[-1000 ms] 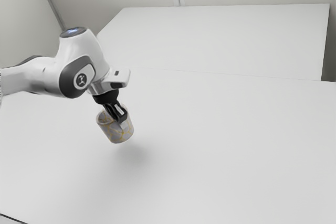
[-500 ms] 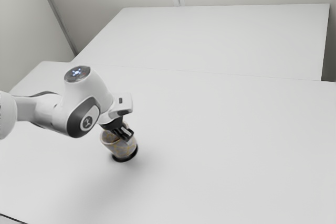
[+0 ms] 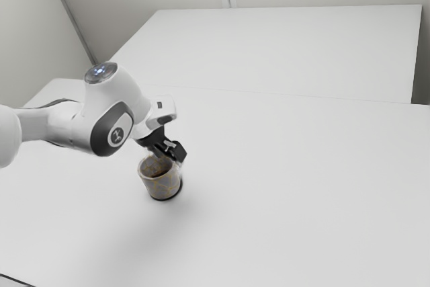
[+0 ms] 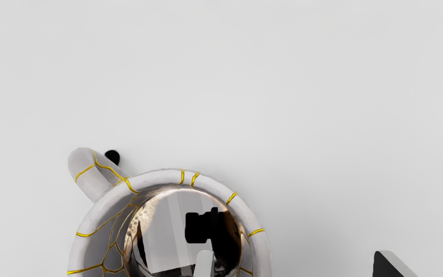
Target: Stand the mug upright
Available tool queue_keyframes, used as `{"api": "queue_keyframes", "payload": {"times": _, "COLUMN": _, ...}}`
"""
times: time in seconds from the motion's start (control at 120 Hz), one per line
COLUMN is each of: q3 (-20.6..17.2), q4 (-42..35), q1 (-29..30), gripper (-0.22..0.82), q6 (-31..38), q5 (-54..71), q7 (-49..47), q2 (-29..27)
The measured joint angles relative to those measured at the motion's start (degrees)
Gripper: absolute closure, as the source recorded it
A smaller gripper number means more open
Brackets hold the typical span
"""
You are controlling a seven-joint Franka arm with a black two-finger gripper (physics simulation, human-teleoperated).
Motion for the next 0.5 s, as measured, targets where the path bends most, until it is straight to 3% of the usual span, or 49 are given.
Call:
{"api": "queue_keyframes", "payload": {"times": 0.258, "q3": 0.06, "q4": 21.1, "q1": 0.93, "gripper": 0.05, "q6": -25.58, "q5": -0.29, "q7": -5.01, "q2": 2.27}}
{"api": "queue_keyframes", "payload": {"times": 0.5, "q3": 0.03, "q4": 38.75, "q1": 1.46, "gripper": 0.02, "q6": -41.09, "q5": 0.16, "q7": -8.11, "q2": 8.94}}
